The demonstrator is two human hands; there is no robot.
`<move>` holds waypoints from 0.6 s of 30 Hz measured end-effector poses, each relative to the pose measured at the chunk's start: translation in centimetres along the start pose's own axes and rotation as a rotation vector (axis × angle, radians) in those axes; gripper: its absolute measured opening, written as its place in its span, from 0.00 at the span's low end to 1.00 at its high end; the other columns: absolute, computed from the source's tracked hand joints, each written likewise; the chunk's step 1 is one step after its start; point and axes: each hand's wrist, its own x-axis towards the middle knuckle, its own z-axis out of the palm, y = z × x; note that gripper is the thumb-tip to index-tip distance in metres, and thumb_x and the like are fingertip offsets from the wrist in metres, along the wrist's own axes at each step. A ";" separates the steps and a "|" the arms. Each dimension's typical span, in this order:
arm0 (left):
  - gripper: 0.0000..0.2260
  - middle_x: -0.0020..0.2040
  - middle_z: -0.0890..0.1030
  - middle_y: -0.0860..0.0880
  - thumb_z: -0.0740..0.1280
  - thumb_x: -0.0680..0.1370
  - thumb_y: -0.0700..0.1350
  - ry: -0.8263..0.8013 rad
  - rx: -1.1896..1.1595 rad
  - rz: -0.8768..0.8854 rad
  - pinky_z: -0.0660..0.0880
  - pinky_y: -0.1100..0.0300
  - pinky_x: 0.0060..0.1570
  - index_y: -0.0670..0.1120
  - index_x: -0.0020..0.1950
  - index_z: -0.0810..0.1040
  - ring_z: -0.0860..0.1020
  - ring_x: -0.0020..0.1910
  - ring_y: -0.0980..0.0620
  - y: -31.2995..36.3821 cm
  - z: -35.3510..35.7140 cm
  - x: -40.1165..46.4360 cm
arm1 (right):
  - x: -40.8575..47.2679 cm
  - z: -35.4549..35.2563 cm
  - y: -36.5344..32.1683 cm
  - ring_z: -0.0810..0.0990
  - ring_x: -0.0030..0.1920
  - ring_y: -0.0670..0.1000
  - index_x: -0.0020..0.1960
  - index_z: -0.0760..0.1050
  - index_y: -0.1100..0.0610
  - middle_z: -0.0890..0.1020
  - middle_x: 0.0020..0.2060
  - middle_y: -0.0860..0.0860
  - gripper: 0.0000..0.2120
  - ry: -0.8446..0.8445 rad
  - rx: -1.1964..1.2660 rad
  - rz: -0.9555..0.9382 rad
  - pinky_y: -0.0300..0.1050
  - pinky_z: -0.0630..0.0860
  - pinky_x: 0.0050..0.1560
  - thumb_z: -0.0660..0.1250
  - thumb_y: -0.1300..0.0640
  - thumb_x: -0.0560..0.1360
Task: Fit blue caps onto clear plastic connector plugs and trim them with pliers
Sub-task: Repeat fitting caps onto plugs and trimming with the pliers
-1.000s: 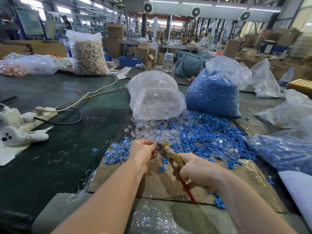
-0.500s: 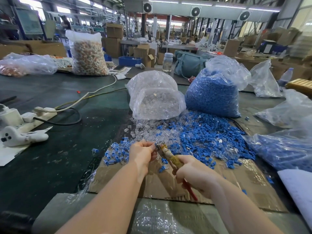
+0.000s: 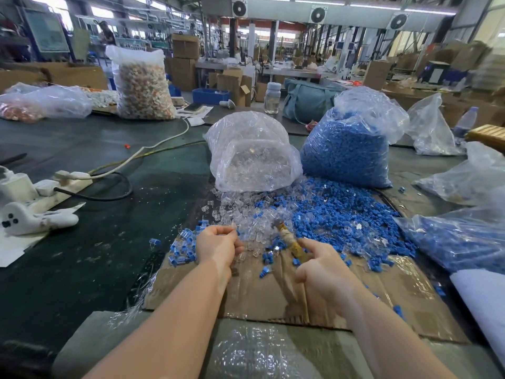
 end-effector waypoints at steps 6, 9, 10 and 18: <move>0.12 0.43 0.79 0.48 0.63 0.76 0.32 0.221 0.036 0.065 0.71 0.67 0.27 0.41 0.57 0.77 0.73 0.33 0.57 -0.3 -1.6 1.7 | 2.2 -2.2 2.4 0.68 0.63 0.59 0.72 0.62 0.49 0.72 0.62 0.57 0.33 0.346 -0.491 0.117 0.57 0.68 0.62 0.71 0.51 0.70; 0.18 0.62 0.76 0.47 0.60 0.78 0.34 0.207 0.117 0.091 0.65 0.71 0.21 0.43 0.68 0.71 0.69 0.33 0.59 -0.5 -1.8 1.7 | 2.6 -2.8 3.5 0.65 0.66 0.59 0.71 0.63 0.49 0.70 0.64 0.57 0.31 0.395 -0.633 0.161 0.57 0.63 0.64 0.69 0.43 0.72; 0.20 0.66 0.74 0.47 0.59 0.79 0.34 0.178 0.153 0.112 0.65 0.72 0.21 0.44 0.70 0.68 0.68 0.32 0.59 -0.7 -1.9 1.7 | 2.7 -3.0 3.9 0.65 0.66 0.59 0.70 0.64 0.49 0.70 0.64 0.57 0.30 0.399 -0.670 0.164 0.57 0.63 0.64 0.68 0.42 0.72; 0.14 0.61 0.76 0.49 0.62 0.78 0.36 -0.006 0.534 0.560 0.70 0.77 0.42 0.45 0.63 0.75 0.72 0.40 0.64 -2.7 -0.6 -1.9 | 2.9 -3.0 5.5 0.65 0.66 0.58 0.73 0.57 0.48 0.68 0.65 0.56 0.32 0.418 -0.884 0.099 0.54 0.65 0.64 0.59 0.35 0.75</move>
